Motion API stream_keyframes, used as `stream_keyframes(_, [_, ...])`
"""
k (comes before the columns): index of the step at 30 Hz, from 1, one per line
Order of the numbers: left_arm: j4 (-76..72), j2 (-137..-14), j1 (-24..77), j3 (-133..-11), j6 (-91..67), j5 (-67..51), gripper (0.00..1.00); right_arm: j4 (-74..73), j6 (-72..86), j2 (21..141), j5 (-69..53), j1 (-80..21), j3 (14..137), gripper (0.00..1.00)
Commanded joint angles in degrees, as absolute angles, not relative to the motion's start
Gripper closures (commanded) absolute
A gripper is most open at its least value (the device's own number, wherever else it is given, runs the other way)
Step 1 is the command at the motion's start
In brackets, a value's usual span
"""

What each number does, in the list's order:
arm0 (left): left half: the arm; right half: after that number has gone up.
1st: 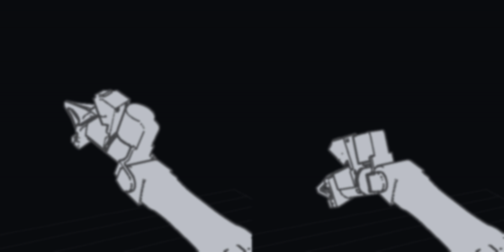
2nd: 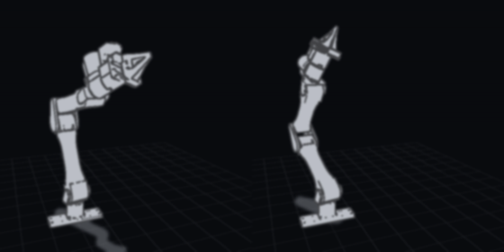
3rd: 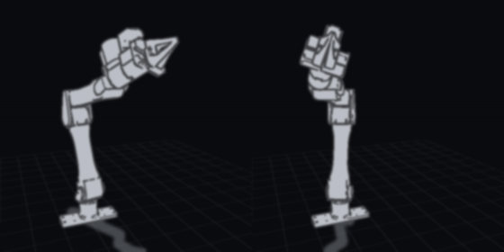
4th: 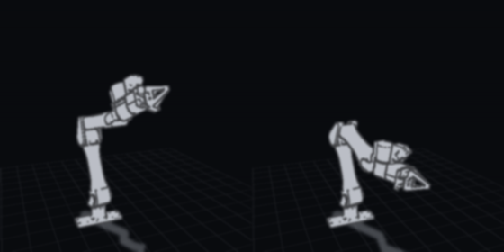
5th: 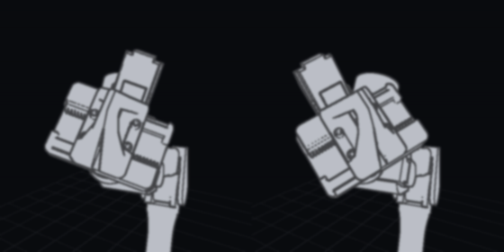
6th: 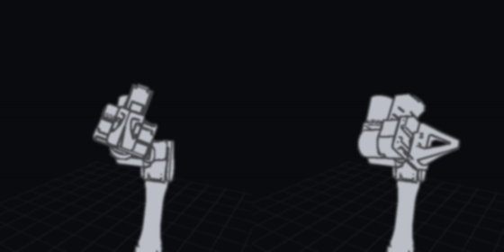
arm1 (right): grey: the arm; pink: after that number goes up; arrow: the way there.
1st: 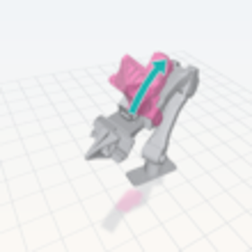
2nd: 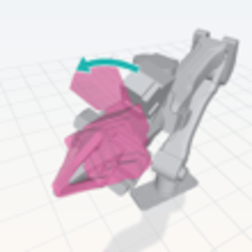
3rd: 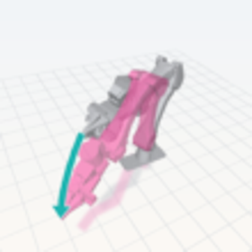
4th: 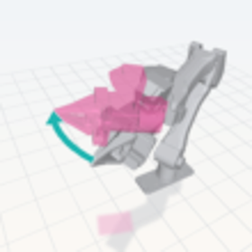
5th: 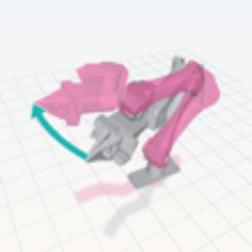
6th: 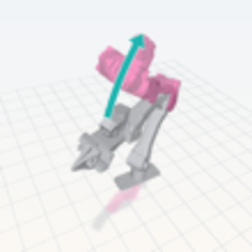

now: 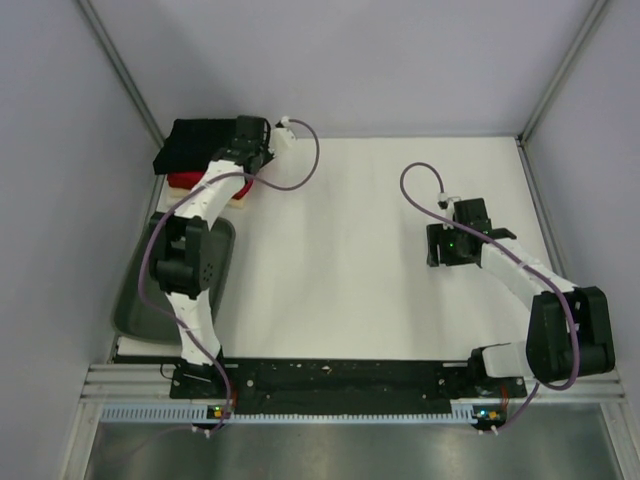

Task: Fold and stack the t-shirts
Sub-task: Put the neatly folded tshirt into the corner of the board with the left arm

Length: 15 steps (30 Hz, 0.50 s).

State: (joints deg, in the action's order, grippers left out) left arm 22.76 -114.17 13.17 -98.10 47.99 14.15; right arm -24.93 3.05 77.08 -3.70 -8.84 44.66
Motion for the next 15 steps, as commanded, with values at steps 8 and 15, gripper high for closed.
stream_keyframes(8, [30.74,-119.52,13.10,-98.34,46.76,11.61,1.00,-23.82,2.81,77.26,-4.31,-8.96,45.97,0.38])
stream_keyframes(15, [39.20,-122.35,13.10,-101.87,43.77,8.36,0.50,-23.73,2.90,76.99,-4.57,-8.96,46.14,0.37])
